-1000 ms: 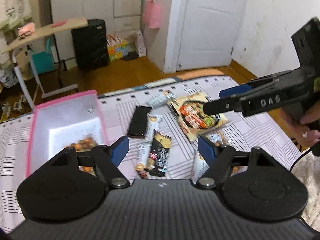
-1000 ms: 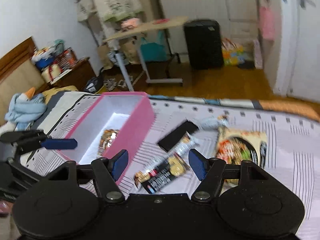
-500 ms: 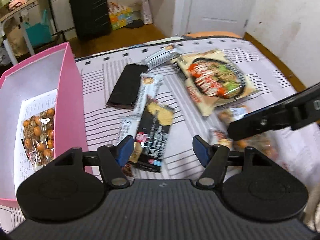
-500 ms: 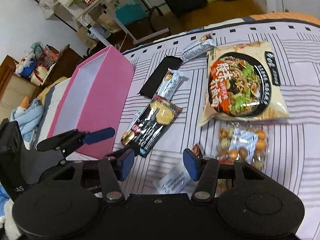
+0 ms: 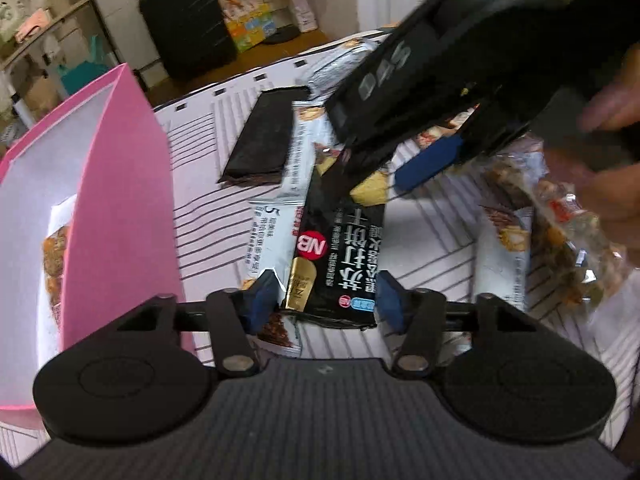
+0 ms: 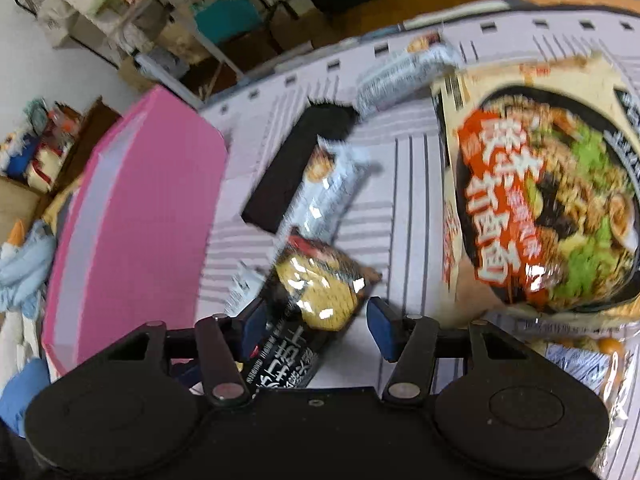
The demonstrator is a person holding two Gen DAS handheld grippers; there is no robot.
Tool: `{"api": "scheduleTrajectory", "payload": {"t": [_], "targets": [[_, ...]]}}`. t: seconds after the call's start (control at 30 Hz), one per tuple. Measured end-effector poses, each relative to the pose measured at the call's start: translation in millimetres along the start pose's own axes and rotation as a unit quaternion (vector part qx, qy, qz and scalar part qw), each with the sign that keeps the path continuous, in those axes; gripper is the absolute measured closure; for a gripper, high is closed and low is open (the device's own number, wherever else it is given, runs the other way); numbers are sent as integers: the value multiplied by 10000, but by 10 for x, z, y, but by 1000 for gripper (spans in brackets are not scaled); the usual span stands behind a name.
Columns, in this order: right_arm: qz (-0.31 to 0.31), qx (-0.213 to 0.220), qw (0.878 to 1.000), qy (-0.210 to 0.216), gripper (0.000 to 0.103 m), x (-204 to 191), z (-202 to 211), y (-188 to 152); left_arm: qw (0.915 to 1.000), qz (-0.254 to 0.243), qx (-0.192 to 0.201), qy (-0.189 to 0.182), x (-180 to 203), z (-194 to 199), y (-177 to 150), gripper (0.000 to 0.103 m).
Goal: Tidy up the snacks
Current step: 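Grip another black NB cracker packet with the left gripper while the right gripper grips it too, then lift the second cracker packet with both grippers toward the pink box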
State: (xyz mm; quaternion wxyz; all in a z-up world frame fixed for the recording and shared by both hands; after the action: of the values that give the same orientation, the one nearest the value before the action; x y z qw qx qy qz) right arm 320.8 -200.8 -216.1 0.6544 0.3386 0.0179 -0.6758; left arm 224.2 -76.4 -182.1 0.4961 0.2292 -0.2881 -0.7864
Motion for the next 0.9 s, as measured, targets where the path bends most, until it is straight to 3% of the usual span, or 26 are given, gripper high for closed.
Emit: {"api": "scheduleTrajectory", "payload": {"t": [0.13, 0.23, 0.37, 0.53, 0.7, 0.9], "targets": [[113, 12, 9999, 5, 31, -48, -20, 0, 9990, 183, -151, -381, 77, -17, -23, 56], [282, -3, 9995, -112, 32, -83, -58, -19, 9991, 209, -199, -306, 105, -82, -58, 53], [581, -9, 9980, -264, 32, -136, -80, -48, 9967, 676, -246, -375, 60, -165, -68, 51], [636, 16, 9977, -237, 32, -122, -71, -52, 9988, 458, -110, -165, 169, -149, -105, 49], [626, -7, 9977, -243, 41, -82, -11, -49, 9980, 619, -78, -111, 206, -68, -87, 56], [702, -146, 9971, -249, 34, -110, 29, -103, 9946, 932, -94, -451, 171, 14, -105, 57]]}}
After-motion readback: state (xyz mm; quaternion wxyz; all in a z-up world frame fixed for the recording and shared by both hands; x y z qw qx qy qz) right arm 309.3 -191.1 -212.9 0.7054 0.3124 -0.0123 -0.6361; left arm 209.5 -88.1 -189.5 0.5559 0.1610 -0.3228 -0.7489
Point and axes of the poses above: each gripper's, at about its wrist camera, not at the fingertips, and z roughly against the way its jaws point, x to its right, y to its top, the point moved 4 cm from there along -z, roughly the way its jaws point, and after that the axes turned 8 degrees about x, right-handed, at the moved point
